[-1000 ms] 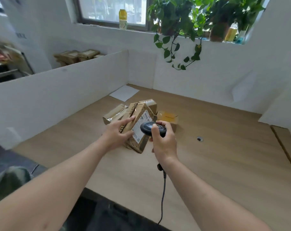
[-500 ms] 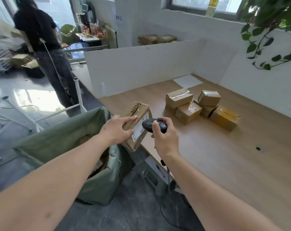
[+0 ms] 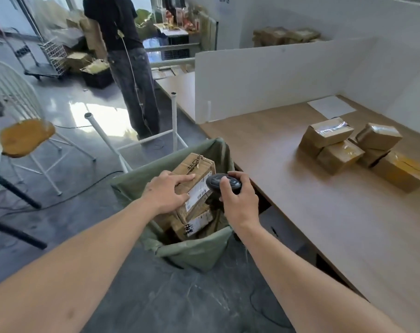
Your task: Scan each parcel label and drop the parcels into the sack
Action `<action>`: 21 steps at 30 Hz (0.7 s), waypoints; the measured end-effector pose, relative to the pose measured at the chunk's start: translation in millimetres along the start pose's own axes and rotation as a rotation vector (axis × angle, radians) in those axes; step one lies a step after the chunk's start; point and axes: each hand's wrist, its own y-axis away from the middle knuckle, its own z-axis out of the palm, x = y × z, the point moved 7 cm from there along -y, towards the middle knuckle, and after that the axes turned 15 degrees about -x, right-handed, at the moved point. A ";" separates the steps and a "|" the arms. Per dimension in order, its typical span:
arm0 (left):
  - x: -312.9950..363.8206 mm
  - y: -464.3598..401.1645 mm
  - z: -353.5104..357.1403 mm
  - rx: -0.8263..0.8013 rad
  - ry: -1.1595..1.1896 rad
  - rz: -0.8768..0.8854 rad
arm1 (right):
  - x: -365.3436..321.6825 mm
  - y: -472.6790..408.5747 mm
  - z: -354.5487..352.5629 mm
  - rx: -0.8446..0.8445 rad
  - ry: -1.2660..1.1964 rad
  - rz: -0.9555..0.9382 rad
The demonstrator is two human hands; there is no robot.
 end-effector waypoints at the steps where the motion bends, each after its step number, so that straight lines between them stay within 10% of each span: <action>1: -12.3 -1.6 -1.5 -0.006 -0.001 -0.013 | -0.4 -1.8 10.5 -0.013 0.007 0.009; 21: -88.5 -149.2 31.1 -0.147 -0.008 -0.097 | 101.4 -150.5 69.2 -0.063 0.028 0.270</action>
